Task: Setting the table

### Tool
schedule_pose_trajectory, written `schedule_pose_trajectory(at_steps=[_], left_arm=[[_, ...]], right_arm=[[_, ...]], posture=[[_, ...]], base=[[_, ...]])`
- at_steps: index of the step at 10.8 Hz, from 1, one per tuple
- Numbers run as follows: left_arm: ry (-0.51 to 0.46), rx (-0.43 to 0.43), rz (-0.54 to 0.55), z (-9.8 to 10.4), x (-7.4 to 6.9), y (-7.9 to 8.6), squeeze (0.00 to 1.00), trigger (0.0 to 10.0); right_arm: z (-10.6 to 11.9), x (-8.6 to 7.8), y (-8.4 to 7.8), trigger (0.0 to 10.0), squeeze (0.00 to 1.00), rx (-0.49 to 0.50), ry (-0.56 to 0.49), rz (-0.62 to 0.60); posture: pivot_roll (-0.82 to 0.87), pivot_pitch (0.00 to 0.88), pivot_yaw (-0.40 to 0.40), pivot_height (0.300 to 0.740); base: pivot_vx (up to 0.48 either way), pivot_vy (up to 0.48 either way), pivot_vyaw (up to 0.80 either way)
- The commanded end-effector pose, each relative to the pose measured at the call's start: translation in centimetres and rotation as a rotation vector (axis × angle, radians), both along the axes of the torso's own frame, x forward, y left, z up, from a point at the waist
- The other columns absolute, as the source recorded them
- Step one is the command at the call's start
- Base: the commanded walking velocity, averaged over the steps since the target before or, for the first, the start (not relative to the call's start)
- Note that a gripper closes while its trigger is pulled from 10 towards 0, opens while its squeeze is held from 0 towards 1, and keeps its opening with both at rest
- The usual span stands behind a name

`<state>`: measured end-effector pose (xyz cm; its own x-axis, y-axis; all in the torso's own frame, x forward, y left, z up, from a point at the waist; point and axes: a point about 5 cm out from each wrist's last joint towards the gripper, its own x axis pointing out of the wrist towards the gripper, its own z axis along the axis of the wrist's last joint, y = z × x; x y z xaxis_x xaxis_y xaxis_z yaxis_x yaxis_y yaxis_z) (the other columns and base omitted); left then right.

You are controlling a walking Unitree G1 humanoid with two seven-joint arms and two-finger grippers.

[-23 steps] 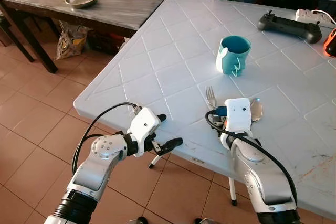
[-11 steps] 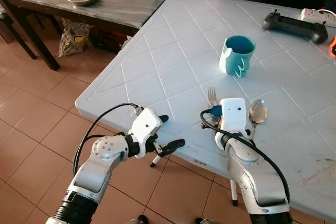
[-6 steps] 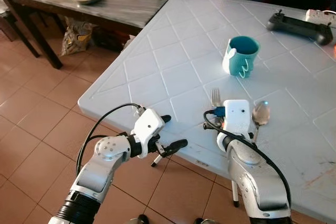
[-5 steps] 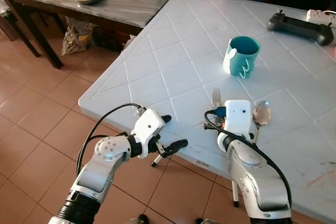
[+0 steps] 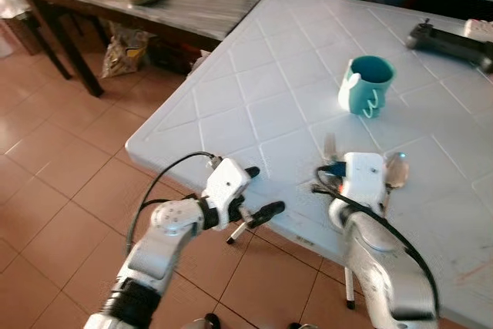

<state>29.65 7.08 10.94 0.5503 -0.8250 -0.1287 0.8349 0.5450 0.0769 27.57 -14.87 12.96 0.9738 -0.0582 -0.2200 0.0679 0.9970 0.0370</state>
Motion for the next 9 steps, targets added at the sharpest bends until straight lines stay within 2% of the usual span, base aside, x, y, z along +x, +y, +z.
schedule_pose_trajectory(at_steps=[1,3,5,6,7,9], left_arm=[[0.028,0.021,0.072,-0.8,0.5,0.7,0.0,10.0],[-0.032,-0.055,0.175,0.4,1.7,0.4,0.0,10.0],[-0.074,-0.139,0.289,1.8,2.9,1.0,0.0,10.0],[-0.083,-0.148,0.312,2.0,3.2,1.1,0.0,10.0],[-0.093,-0.152,0.318,2.1,3.3,1.0,0.0,10.0],[-0.156,-0.168,0.381,2.9,3.6,1.1,0.0,10.0]], right_arm=[[-0.4,-0.4,-1.6,0.0,0.0,-0.014,0.01,-0.059],[1.0,-0.5,-2.6,0.0,0.0,-0.074,-0.099,-0.077],[2.4,-1.8,-3.1,0.0,0.0,-0.149,-0.237,-0.079],[2.7,-2.2,-2.9,2.5,0.0,-0.162,-0.265,-0.075],[2.9,-2.5,-2.8,10.0,0.0,-0.144,-0.296,-0.076],[4.4,-2.8,-2.3,10.0,0.0,-0.18,-0.404,-0.061]], posture=[[0.01,0.137,0.047,0.74],[0.0,0.113,0.037,0.74],[-0.01,0.107,0.033,0.74],[-0.01,0.11,0.035,0.74],[-0.02,0.113,0.036,0.74],[-0.02,0.117,0.04,0.74]], base=[[0.0,0.0,0.0],[0.0,0.0,0.0],[0.0,0.0,0.0],[0.0,0.0,0.0],[0.0,0.0,0.0],[0.0,0.0,0.0]])
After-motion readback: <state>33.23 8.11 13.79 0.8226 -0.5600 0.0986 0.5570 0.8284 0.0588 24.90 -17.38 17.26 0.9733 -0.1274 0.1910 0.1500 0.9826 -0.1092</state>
